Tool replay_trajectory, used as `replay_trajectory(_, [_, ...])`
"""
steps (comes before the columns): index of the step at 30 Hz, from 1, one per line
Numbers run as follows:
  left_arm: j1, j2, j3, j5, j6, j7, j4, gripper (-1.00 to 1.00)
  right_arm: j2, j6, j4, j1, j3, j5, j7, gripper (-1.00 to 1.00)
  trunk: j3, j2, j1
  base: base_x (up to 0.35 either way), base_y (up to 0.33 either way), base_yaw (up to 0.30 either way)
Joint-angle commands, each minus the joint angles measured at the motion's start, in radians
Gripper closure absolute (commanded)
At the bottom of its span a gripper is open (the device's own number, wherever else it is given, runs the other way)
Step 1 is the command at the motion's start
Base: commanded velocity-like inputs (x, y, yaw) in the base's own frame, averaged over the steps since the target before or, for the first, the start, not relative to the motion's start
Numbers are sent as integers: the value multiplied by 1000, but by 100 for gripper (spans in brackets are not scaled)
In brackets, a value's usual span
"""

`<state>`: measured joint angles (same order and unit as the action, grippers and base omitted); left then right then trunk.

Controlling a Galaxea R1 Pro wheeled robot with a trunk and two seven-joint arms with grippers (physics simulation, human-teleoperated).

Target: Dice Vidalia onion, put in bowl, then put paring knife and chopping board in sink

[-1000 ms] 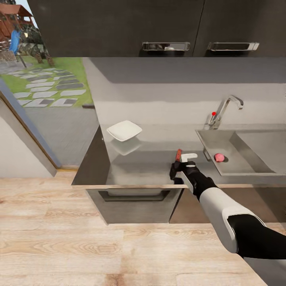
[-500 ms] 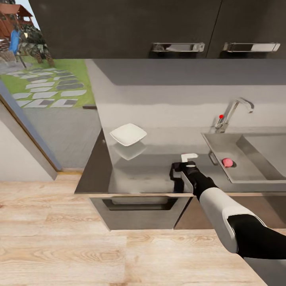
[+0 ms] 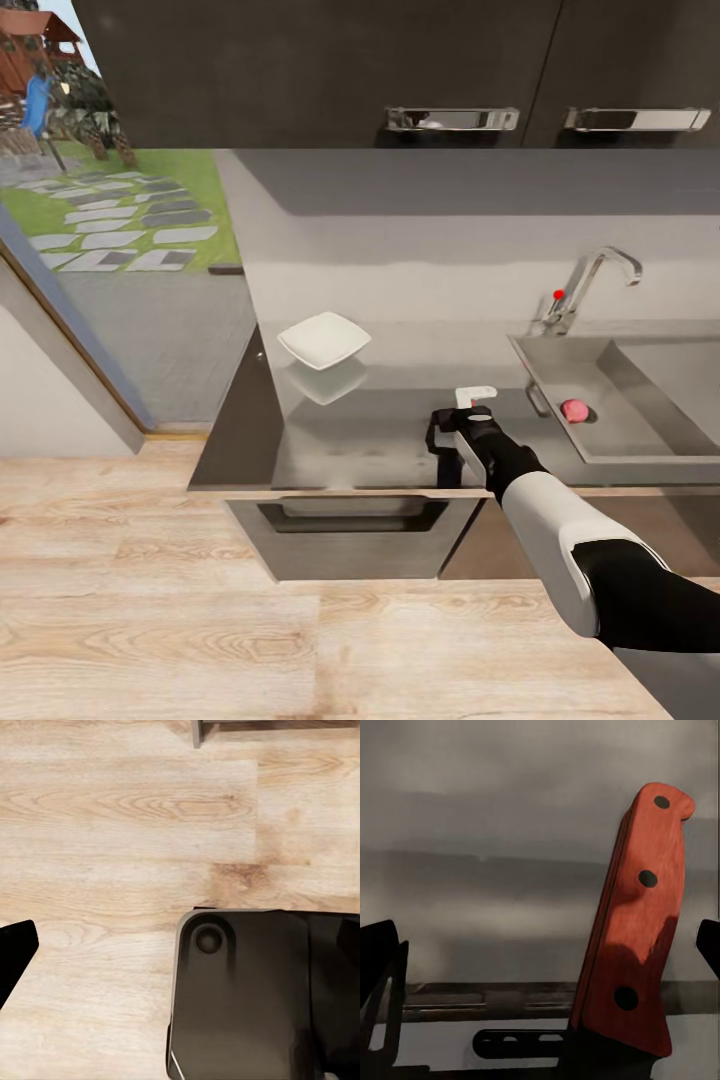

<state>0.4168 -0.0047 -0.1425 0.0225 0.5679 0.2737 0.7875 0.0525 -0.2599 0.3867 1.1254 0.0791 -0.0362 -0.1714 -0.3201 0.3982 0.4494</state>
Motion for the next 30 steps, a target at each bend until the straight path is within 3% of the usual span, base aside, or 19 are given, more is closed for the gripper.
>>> replay_trajectory(1, [0, 0, -3, 2, 1, 6, 1, -100, 0, -9, 1, 1, 7, -4, -5, -100, -2, 2, 1, 0, -77, 0])
replay_trajectory(16, [0, 0, -3, 2, 1, 5, 0, -100, 1, -9, 1, 1, 7, -4, -5, -100, -2, 2, 1, -86, -227, 0])
replay_trajectory(30, [0, 0, -3, 2, 2, 5, 1, -100, 1, -9, 1, 1, 7, -4, -5, -100, -2, 2, 1, -15, -30, 0])
